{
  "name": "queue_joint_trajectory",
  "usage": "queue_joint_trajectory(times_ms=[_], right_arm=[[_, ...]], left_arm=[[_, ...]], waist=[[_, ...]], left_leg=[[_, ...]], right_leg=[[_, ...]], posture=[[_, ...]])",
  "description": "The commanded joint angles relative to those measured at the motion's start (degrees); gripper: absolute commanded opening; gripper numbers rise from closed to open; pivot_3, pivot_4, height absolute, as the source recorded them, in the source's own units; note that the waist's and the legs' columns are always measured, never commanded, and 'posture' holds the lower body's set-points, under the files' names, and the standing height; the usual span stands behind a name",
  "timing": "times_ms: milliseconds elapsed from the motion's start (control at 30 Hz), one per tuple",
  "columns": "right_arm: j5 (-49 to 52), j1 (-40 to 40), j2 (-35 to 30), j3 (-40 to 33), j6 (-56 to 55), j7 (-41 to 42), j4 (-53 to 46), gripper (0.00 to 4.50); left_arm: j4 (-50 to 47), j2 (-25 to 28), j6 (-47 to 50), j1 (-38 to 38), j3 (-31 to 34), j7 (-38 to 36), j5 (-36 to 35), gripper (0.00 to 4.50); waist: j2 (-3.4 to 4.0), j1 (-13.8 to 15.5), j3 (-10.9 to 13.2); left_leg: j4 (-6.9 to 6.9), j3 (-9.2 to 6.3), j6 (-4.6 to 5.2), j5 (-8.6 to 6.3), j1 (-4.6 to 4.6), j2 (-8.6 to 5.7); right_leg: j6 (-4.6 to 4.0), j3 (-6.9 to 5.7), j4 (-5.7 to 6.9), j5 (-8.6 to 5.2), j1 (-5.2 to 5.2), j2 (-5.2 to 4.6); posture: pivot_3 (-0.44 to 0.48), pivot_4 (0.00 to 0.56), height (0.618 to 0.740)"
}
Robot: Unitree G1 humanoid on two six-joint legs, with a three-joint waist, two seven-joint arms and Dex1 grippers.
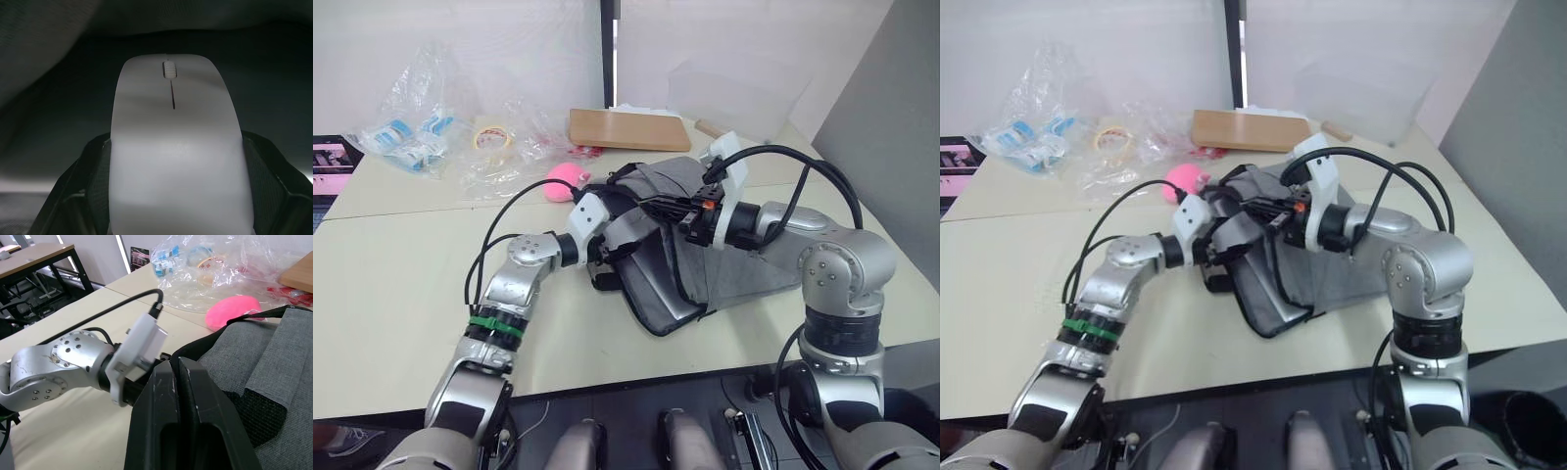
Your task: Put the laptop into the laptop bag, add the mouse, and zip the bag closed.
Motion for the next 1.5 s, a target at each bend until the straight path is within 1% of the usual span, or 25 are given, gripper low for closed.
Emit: queue_joint_trajectory(times_ms=[33, 167, 333, 567, 900, 1433, 1500], right_arm=[[3.67, -2.41, 0.14, -2.34, -0.4, -0.42, -2.8, 0.01], [4.84, -2.35, 0.3, -3.26, -0.26, -2.28, -2.62, 0.01], [5.72, -2.68, -1.05, -3.32, -0.36, -2.61, -1.93, 0.01], [7.4, -3.09, -1.84, -3.66, -0.35, -3.2, -1.67, 0.01], [8.97, -3.05, -2.39, -3.89, -0.22, -5.09, -1.37, 0.01], [10.13, -3.22, -3.51, -3.08, -0.59, -5.82, -1.04, 0.01], [10.24, -3.13, -3.47, -2.99, -0.63, -5.91, -1.17, 0.0]], left_arm=[[1.69, -2.51, -2.93, -2.5, -0.47, 0.88, 1.21, 2.86], [5.08, -4.59, -4.89, -3.46, -0.44, 1.66, 2.23, 2.86], [8.31, -5.42, -6.0, -4.07, -0.4, 1.47, 3.06, 2.86], [10.05, -6.25, -3.62, -5.16, -0.2, 0.59, 2.99, 2.86], [13.53, -8.21, -4.65, -6.58, 0.6, 1.66, 2.73, 2.86], [15.07, -8.78, -4.09, -6.89, 1.63, -0.13, 2.65, 2.86], [14.89, -8.81, -4.48, -6.78, 1.91, -0.39, 2.46, 3.89]], waist=[[0.0, -0.06, 0.0], [0.0, -0.18, 0.0], [0.0, -0.06, 0.0], [0.0, 0.12, 0.0], [0.0, 0.12, 0.0], [0.0, 0.18, 0.0], [0.0, 0.18, 0.0]], left_leg=[[0.01, 0.0, 0.02, -0.01, -0.01, 0.0], [0.01, 0.0, 0.04, -0.02, -0.01, 0.01], [0.03, 0.01, 0.04, -0.02, 0.0, 0.0], [0.09, 0.01, 0.06, -0.04, -0.03, -0.01], [0.12, 0.0, 0.07, -0.04, -0.04, -0.01], [0.18, 0.01, 0.08, -0.04, -0.05, -0.01], [0.18, 0.01, 0.08, -0.04, -0.05, -0.01]], right_leg=[[0.01, 0.01, 0.01, 0.01, 0.0, -0.01], [0.02, 0.04, 0.02, 0.01, 0.0, 0.0], [0.02, 0.04, 0.02, 0.01, 0.0, -0.01], [0.04, 0.04, 0.02, 0.03, 0.01, -0.02], [0.05, 0.04, 0.04, 0.03, 0.0, -0.02], [0.06, 0.05, 0.05, 0.04, 0.02, -0.02], [0.06, 0.05, 0.05, 0.04, 0.01, -0.02]], posture=[[0.0, 0.15, 0.74], [0.0, 0.15, 0.74], [0.0, 0.15, 0.74], [0.0, 0.15, 0.74], [0.0, 0.15, 0.74], [0.0, 0.15, 0.74], [0.0, 0.15, 0.74]])
